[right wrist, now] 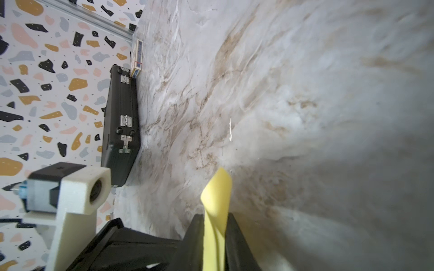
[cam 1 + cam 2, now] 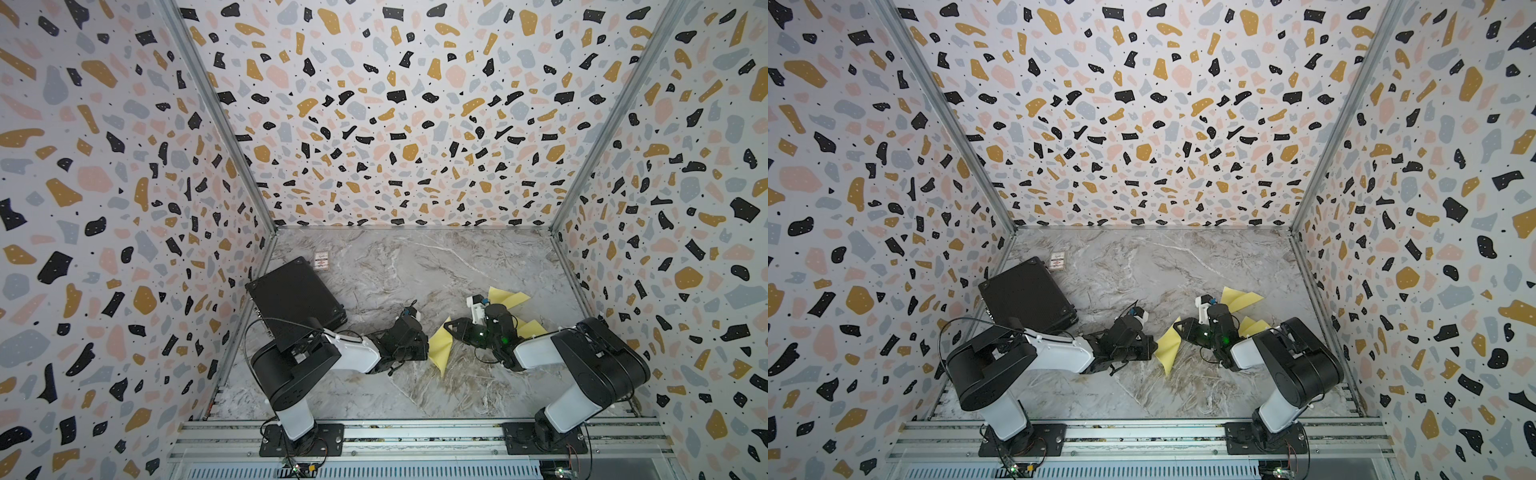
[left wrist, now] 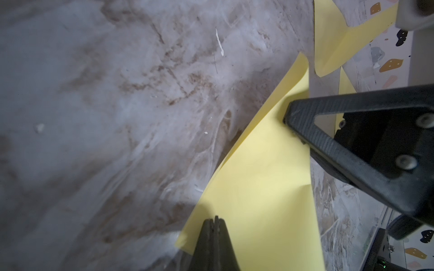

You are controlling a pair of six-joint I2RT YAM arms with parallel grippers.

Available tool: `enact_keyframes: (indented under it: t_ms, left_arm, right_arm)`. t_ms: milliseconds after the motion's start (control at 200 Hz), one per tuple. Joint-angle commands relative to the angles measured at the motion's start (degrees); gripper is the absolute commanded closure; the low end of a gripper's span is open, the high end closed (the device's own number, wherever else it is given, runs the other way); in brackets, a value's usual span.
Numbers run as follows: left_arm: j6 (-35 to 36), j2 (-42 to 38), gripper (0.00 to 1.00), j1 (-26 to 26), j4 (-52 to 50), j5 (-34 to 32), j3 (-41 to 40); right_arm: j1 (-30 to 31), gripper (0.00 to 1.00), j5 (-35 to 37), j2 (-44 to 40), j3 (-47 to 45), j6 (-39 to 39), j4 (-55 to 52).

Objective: Fold the square paper diagonally
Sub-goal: Fold the paper at the center of the board.

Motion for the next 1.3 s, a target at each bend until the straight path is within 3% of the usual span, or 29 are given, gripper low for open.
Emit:
enact_keyframes:
  t_ms: [0,125,285,405,591,671,746,951,1297]
  left_arm:
    - [1.16,4.26,1.0,0.15,-14.58,-4.16,-2.51]
    - [1.16,4.32,1.0,0.06,-14.84,-4.35,-2.34]
    - [1.16,4.37,1.0,-0.02,-15.1,-4.44,-2.14]
    - [1.25,4.62,1.0,-0.11,-15.28,-4.62,-1.94]
    - [1.25,4.67,1.0,-0.2,-15.46,-4.88,-1.81]
    - [1.25,4.62,1.0,-0.35,-15.47,-4.98,-1.81]
    - [1.25,4.71,1.0,-0.29,-15.46,-5.06,-1.81]
    - [1.25,4.71,1.0,-0.44,-15.46,-5.15,-1.81]
    - [1.25,4.96,1.0,-0.46,-15.54,-5.15,-1.59]
  right_arm:
    - [-0.89,0.69,-1.03,0.61,1.17,-0.15,3.38]
    - [-1.76,0.7,-1.82,2.38,2.07,0.24,4.72]
    - [-2.42,0.78,-3.75,5.37,2.5,1.67,9.43]
    - [-3.03,1.0,-4.3,6.4,3.0,1.61,10.02]
    - [-3.5,1.0,-4.59,6.88,3.65,2.43,7.71]
    - [-3.54,0.69,-4.13,5.57,4.05,2.68,2.3]
    - [-3.5,0.56,-2.53,2.38,4.47,1.65,-5.92]
    - [-3.43,0.51,4.29,-9.88,3.57,1.61,-29.4]
    - [3.62,0.49,6.92,-15.29,-4.01,13.91,-27.33]
